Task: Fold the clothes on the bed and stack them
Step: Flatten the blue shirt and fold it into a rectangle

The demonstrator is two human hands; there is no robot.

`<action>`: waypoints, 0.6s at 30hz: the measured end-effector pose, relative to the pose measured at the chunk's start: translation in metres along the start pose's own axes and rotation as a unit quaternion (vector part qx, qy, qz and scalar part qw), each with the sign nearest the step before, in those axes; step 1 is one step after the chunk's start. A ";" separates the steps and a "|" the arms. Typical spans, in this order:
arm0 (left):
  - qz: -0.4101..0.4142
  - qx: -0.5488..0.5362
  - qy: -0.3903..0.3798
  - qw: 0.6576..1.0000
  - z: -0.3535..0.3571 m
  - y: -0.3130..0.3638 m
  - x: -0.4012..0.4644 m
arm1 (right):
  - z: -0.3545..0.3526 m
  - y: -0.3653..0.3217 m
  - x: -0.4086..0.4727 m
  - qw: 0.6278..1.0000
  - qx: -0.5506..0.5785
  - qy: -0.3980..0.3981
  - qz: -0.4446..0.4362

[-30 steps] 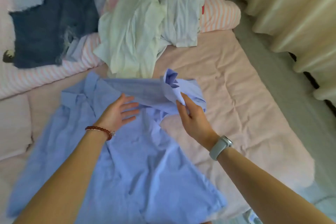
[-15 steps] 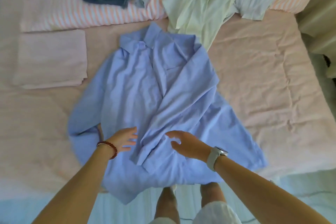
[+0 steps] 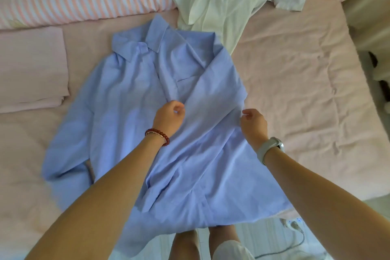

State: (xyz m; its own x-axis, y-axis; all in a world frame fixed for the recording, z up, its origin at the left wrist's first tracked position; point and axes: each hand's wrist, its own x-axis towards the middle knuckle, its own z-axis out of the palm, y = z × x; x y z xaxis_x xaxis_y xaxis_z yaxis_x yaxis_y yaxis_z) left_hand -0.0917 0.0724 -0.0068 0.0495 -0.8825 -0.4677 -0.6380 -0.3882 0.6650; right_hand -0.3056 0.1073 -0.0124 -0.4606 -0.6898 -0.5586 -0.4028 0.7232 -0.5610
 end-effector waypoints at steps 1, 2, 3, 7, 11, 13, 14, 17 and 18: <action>0.008 0.001 0.005 1.000 0.005 0.007 0.011 | -0.001 0.000 0.008 1.000 0.009 0.001 0.005; 0.007 0.003 0.005 1.000 0.011 0.015 0.022 | -0.002 0.000 0.015 1.000 0.015 0.001 0.009; 0.004 0.006 0.001 1.000 0.018 0.022 0.034 | -0.003 0.000 0.023 1.000 0.025 0.002 0.013; 0.006 0.015 -0.017 1.000 0.040 0.037 0.074 | 0.003 -0.007 0.047 0.994 0.106 -0.005 0.018; 0.053 0.009 -0.001 0.999 0.050 0.048 0.083 | 0.004 -0.019 0.064 0.985 0.169 -0.037 0.026; 0.054 -0.015 0.013 0.998 0.047 0.052 0.087 | 0.002 -0.027 0.069 0.979 0.199 -0.041 0.035; 0.053 -0.029 0.015 0.998 0.044 0.052 0.089 | 0.002 -0.031 0.072 0.979 0.196 -0.046 0.034; 0.046 -0.043 0.001 0.998 0.032 0.051 0.095 | 0.007 -0.036 0.074 0.989 0.110 -0.098 -0.012; 0.040 -0.050 -0.004 0.998 0.029 0.050 0.096 | 0.010 -0.036 0.073 0.991 0.067 -0.115 -0.025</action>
State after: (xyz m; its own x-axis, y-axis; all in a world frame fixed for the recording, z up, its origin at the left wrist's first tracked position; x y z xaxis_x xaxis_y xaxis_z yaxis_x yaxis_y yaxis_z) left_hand -0.1413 -0.0237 -0.0353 -0.0044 -0.9098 -0.4150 -0.5602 -0.3416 0.7547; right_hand -0.3168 0.0306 -0.0386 -0.2438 -0.7246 -0.6446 -0.3048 0.6882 -0.6584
